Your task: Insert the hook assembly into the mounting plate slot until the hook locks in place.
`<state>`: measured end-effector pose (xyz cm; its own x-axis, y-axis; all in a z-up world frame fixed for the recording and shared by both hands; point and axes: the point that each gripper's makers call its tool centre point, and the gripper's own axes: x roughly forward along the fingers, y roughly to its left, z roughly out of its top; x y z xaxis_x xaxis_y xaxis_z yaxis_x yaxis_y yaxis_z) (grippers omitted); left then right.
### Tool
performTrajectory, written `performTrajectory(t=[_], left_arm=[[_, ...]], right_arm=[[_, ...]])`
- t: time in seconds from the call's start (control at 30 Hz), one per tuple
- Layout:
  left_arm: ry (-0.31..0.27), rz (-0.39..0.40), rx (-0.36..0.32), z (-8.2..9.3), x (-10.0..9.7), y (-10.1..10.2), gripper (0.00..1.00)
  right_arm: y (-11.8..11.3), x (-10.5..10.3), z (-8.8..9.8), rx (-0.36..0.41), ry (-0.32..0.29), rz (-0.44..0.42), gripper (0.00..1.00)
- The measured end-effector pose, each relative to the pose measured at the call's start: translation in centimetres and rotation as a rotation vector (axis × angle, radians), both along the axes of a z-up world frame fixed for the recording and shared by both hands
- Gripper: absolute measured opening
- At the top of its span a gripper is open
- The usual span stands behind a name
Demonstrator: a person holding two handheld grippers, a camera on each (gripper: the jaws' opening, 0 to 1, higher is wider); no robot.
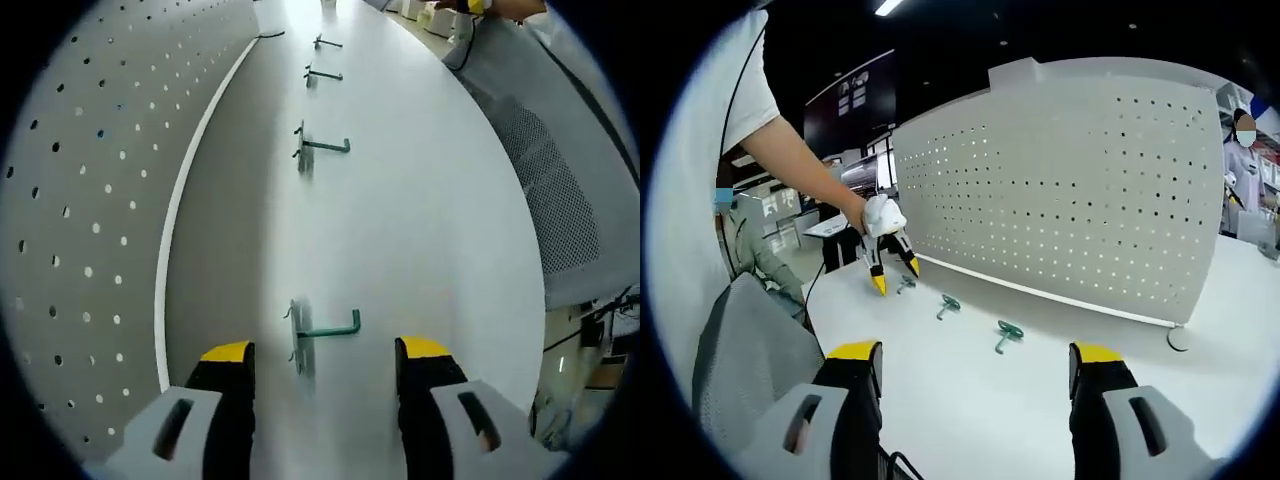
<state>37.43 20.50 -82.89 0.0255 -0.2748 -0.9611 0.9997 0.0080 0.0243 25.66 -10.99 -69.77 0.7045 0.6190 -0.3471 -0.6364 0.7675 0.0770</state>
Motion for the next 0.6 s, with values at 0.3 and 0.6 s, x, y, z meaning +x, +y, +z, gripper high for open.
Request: performTrajectory(t=[0.3,0.6], left_arm=[[0.019,-0.013,-0.008,-0.33,0.22,0.26,0.55],[0.013,0.032,-0.015,-0.26,0.91,0.19,0.34]], right_arm=[[0.0,0.11,0.08,0.018,0.0,-0.004,0.74],[0.14,0.09,0.06,0.024,0.003,0.002,0.75]])
